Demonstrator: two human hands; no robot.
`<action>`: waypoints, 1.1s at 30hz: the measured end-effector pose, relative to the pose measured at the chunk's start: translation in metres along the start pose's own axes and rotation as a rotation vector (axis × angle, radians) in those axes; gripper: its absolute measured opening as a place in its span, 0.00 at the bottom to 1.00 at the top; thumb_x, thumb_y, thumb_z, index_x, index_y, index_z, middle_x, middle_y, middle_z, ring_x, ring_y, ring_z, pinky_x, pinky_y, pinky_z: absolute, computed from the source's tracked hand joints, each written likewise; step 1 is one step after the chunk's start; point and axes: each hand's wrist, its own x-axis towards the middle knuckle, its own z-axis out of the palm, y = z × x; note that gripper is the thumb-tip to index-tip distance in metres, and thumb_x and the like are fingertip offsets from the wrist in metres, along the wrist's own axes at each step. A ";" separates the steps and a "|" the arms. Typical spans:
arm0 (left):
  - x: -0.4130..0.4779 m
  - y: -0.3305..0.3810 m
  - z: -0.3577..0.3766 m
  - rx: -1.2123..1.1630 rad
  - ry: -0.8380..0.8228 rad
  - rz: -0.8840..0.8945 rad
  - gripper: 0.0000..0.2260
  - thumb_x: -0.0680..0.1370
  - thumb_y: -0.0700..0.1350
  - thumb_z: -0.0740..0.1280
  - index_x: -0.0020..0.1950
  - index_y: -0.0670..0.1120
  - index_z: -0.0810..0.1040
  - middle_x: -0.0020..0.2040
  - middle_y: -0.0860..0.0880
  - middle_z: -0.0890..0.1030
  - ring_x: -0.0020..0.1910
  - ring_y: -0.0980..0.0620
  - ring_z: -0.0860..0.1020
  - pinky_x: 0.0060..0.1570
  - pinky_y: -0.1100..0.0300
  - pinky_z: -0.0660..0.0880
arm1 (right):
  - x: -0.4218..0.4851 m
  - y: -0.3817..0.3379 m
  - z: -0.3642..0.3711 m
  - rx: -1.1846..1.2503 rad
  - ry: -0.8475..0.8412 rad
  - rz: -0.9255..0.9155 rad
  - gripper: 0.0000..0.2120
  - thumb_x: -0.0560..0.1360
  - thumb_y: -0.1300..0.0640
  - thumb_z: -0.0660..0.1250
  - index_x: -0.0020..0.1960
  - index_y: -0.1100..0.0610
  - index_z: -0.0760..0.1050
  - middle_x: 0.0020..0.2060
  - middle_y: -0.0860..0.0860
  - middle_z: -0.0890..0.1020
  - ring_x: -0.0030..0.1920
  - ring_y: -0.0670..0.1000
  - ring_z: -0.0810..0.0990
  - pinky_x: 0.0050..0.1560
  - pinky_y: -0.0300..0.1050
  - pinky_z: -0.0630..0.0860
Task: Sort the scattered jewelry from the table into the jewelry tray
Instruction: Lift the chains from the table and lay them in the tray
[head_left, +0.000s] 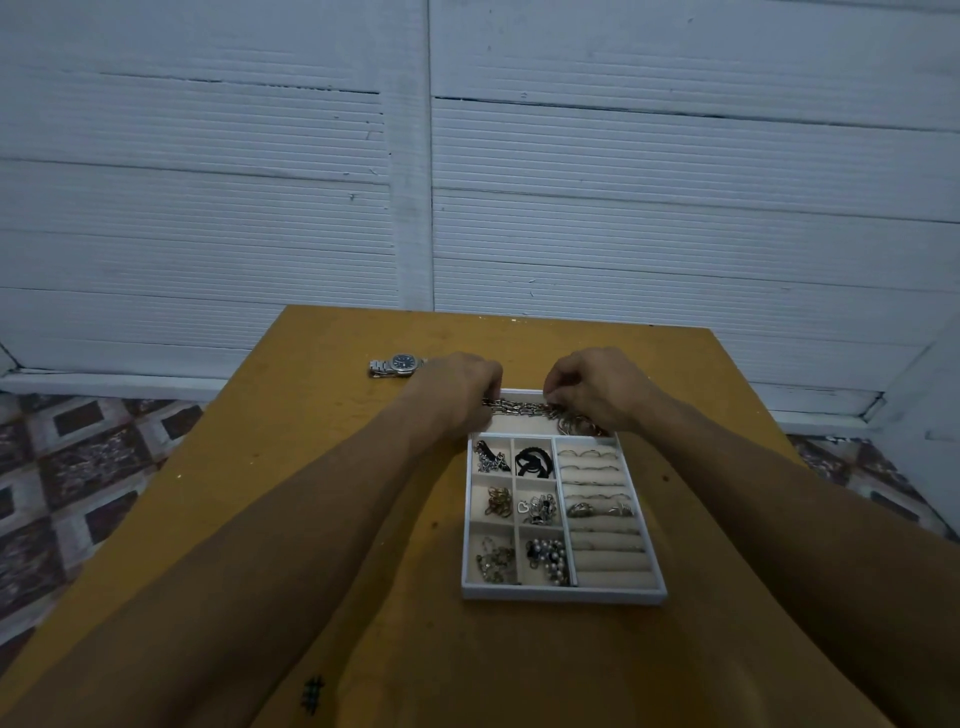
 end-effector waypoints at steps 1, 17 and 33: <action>0.000 0.001 0.000 0.003 0.000 0.006 0.09 0.74 0.44 0.69 0.53 0.49 0.75 0.52 0.50 0.79 0.50 0.50 0.75 0.48 0.54 0.76 | 0.000 0.002 -0.002 0.004 0.006 -0.001 0.03 0.75 0.59 0.70 0.45 0.53 0.82 0.35 0.44 0.81 0.35 0.44 0.80 0.37 0.35 0.75; -0.001 0.004 0.006 0.006 0.074 0.008 0.05 0.76 0.45 0.66 0.51 0.49 0.76 0.49 0.50 0.78 0.47 0.51 0.75 0.44 0.59 0.73 | 0.010 -0.003 0.009 -0.356 0.011 -0.069 0.08 0.73 0.52 0.72 0.46 0.57 0.81 0.45 0.49 0.74 0.46 0.49 0.74 0.46 0.46 0.75; -0.014 -0.002 -0.003 -0.076 0.091 -0.029 0.08 0.77 0.48 0.66 0.55 0.49 0.76 0.54 0.49 0.79 0.51 0.50 0.75 0.50 0.54 0.75 | 0.005 -0.012 0.014 -0.146 0.094 -0.008 0.05 0.74 0.54 0.67 0.44 0.53 0.81 0.41 0.48 0.83 0.42 0.50 0.80 0.45 0.48 0.79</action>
